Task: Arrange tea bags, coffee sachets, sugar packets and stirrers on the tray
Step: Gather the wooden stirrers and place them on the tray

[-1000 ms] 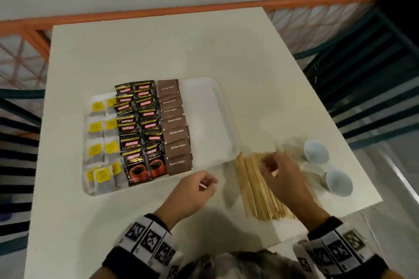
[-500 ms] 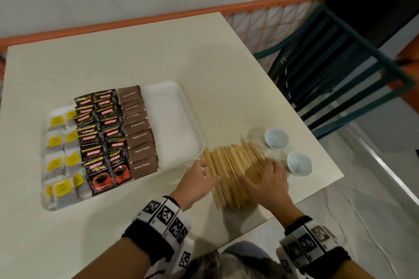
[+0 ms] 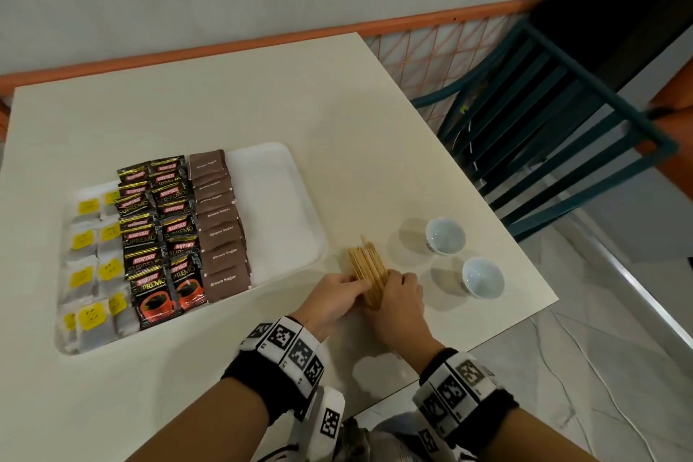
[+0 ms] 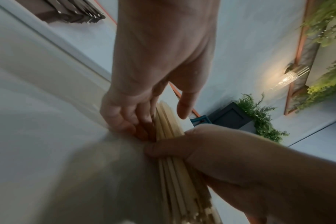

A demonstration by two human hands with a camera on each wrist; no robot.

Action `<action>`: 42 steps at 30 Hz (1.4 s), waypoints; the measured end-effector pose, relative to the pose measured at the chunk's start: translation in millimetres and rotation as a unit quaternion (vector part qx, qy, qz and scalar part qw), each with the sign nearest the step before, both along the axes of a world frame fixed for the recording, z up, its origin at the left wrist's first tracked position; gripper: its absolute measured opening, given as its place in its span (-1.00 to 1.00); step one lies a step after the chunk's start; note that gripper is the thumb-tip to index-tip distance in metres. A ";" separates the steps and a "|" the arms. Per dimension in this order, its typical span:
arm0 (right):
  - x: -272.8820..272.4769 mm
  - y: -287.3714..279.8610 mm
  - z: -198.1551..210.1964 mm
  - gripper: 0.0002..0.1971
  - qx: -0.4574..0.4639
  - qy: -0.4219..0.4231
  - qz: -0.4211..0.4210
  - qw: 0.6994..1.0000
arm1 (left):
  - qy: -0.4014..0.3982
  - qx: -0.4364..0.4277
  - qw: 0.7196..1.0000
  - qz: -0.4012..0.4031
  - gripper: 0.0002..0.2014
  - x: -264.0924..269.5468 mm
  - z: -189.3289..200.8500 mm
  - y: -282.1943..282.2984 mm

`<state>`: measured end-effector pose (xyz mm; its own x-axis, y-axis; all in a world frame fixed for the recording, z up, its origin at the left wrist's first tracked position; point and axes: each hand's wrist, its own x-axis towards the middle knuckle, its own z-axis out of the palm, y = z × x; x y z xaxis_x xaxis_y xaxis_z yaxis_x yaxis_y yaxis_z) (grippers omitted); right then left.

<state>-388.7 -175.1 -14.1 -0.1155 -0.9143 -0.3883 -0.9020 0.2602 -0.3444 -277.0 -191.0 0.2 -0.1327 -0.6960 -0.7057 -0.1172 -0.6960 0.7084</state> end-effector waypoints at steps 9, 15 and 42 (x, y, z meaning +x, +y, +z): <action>-1.0 -25.0 6.7 -0.83 -0.004 -0.033 -0.026 0.999 | -0.008 0.001 0.999 -0.035 -0.81 -9.6 0.9 -7.7; -3.1 -32.6 7.9 -0.81 0.005 -0.042 0.000 0.999 | 0.007 0.001 1.000 -0.002 -0.82 -7.6 -3.6 -11.1; -41.7 -41.6 12.8 -0.68 -0.092 -0.354 -0.137 0.921 | -0.279 -0.244 0.916 -0.155 -0.77 -15.5 -6.5 -14.7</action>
